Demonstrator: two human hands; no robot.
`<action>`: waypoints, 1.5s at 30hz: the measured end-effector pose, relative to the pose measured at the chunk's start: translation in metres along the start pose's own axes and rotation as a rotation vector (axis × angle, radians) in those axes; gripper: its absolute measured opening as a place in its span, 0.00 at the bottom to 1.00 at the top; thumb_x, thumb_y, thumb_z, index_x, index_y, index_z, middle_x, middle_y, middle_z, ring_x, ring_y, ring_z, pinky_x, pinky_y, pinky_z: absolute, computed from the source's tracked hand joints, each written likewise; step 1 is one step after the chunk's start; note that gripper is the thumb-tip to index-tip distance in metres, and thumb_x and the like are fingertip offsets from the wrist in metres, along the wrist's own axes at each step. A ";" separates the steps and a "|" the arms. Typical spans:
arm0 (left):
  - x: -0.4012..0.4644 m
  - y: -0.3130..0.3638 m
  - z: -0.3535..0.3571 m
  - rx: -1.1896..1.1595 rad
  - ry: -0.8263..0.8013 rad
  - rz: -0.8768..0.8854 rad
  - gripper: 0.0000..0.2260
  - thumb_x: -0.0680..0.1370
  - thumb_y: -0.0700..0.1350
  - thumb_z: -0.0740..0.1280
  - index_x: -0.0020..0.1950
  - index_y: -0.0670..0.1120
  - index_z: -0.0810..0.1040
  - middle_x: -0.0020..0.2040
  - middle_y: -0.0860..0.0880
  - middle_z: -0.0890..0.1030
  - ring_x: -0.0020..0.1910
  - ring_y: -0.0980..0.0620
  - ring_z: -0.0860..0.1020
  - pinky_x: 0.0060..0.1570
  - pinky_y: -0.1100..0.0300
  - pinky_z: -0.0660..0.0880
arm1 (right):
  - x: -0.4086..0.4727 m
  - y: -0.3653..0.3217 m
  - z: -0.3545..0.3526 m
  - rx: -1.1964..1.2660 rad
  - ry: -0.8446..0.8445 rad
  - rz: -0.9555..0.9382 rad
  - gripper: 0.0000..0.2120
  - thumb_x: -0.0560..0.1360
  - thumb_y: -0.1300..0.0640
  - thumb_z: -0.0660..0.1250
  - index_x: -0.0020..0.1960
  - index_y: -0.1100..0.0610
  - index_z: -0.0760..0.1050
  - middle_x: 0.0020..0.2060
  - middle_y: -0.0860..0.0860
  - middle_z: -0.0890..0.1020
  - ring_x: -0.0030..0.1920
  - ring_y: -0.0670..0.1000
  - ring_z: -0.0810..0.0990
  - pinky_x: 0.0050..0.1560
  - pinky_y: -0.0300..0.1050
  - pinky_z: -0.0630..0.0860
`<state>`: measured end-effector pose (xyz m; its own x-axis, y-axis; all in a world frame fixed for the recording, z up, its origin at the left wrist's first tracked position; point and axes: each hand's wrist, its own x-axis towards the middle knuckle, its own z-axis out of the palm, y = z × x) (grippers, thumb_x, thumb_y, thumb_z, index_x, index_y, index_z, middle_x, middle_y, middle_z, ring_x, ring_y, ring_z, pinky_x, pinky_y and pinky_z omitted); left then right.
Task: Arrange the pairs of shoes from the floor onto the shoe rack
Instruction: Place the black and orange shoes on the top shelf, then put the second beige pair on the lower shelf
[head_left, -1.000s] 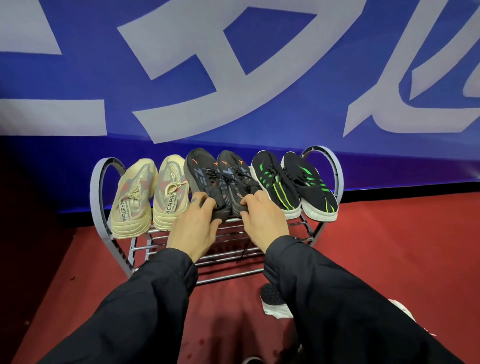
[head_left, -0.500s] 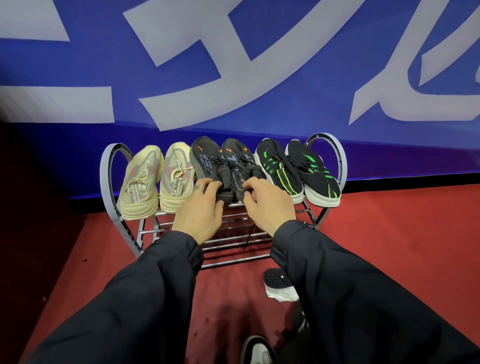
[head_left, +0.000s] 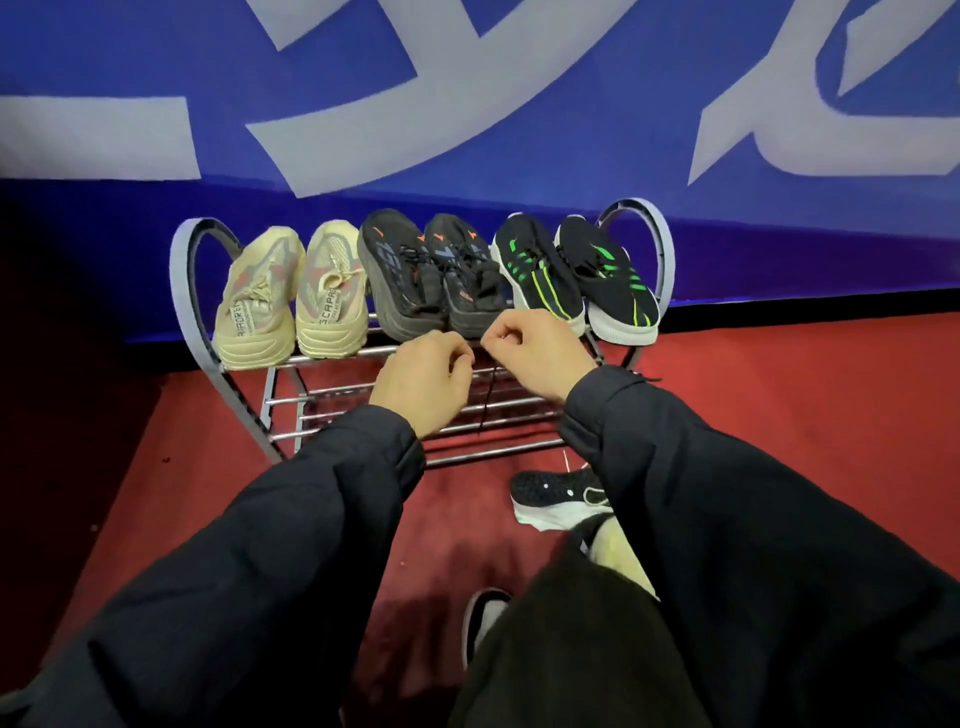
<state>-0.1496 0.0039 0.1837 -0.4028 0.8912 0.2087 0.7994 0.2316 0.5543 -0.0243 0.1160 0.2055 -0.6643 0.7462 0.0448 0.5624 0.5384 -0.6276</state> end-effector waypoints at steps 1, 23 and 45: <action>-0.005 0.003 0.011 -0.018 -0.028 -0.013 0.09 0.78 0.47 0.62 0.50 0.49 0.81 0.48 0.48 0.83 0.49 0.42 0.80 0.51 0.47 0.76 | -0.009 0.006 0.004 0.030 -0.004 0.005 0.08 0.74 0.56 0.65 0.43 0.53 0.83 0.30 0.44 0.78 0.36 0.48 0.75 0.41 0.45 0.72; -0.076 0.020 0.169 -0.143 -0.518 0.048 0.07 0.80 0.45 0.63 0.51 0.50 0.82 0.50 0.51 0.83 0.45 0.47 0.80 0.47 0.55 0.74 | -0.245 0.234 0.150 -0.281 -0.317 0.935 0.37 0.70 0.32 0.68 0.67 0.58 0.67 0.65 0.59 0.67 0.63 0.65 0.74 0.62 0.57 0.74; -0.087 -0.006 0.170 -1.021 -0.681 -0.603 0.32 0.61 0.42 0.76 0.65 0.47 0.73 0.56 0.44 0.85 0.58 0.42 0.83 0.62 0.40 0.77 | -0.189 0.287 0.074 0.148 0.483 1.176 0.34 0.71 0.45 0.69 0.74 0.55 0.65 0.69 0.61 0.71 0.68 0.62 0.72 0.71 0.56 0.68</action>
<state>-0.0433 -0.0090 0.0254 -0.0343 0.8378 -0.5450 -0.2217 0.5253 0.8215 0.2256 0.1005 -0.0404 0.4559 0.8239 -0.3366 0.6065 -0.5643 -0.5601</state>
